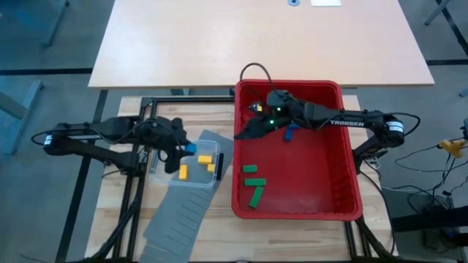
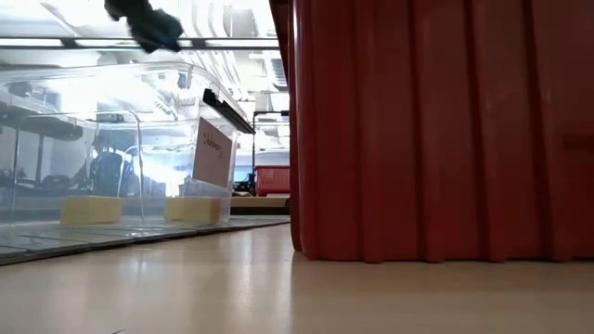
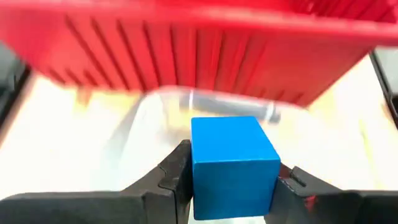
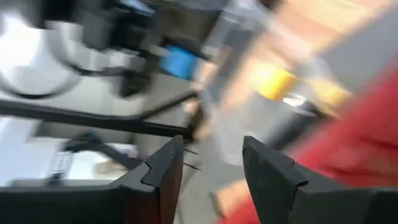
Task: Sort blocks
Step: Remove the bottom right block from the red bin, then remove the right blue block from the red bin
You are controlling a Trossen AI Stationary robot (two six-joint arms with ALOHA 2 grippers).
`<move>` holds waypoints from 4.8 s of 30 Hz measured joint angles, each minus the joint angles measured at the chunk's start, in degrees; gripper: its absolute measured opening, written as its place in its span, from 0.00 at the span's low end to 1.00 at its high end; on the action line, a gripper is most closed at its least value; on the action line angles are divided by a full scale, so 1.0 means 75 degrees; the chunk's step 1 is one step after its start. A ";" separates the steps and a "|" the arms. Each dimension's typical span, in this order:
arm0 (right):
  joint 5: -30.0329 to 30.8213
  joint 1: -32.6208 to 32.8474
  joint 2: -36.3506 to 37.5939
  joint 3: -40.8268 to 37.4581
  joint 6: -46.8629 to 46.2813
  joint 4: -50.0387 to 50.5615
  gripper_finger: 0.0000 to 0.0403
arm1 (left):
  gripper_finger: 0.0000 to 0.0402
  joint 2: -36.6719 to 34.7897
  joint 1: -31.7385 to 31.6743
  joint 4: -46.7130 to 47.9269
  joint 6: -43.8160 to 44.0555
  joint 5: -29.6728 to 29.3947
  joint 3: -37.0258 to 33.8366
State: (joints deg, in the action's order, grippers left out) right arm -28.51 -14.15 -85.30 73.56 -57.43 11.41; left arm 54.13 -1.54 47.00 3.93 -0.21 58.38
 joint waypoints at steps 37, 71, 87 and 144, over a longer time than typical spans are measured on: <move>0.3516 -0.2922 -0.0010 -0.0978 0.6670 0.6516 0.47 | 0.78 0.0886 -0.0006 0.1000 0.2073 0.0494 -0.0191; 0.5627 -0.3281 -0.1760 -0.2000 0.7944 0.5407 0.58 | 0.78 0.0886 -0.0006 0.0995 0.3230 0.0750 -0.0191; 0.5498 -0.3322 -0.1548 -0.0961 0.8012 0.5454 0.63 | 0.78 0.0915 0.0006 0.0995 0.3295 0.0776 -0.0188; 0.3820 -0.2518 -0.2810 0.0259 0.8142 0.5178 0.52 | 0.78 0.0915 0.0009 0.1000 0.3225 0.0773 -0.0188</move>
State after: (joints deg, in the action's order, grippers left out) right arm 0.15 -33.04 -106.38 75.50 3.63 50.24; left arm 60.99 -1.48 54.50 28.12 5.58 56.97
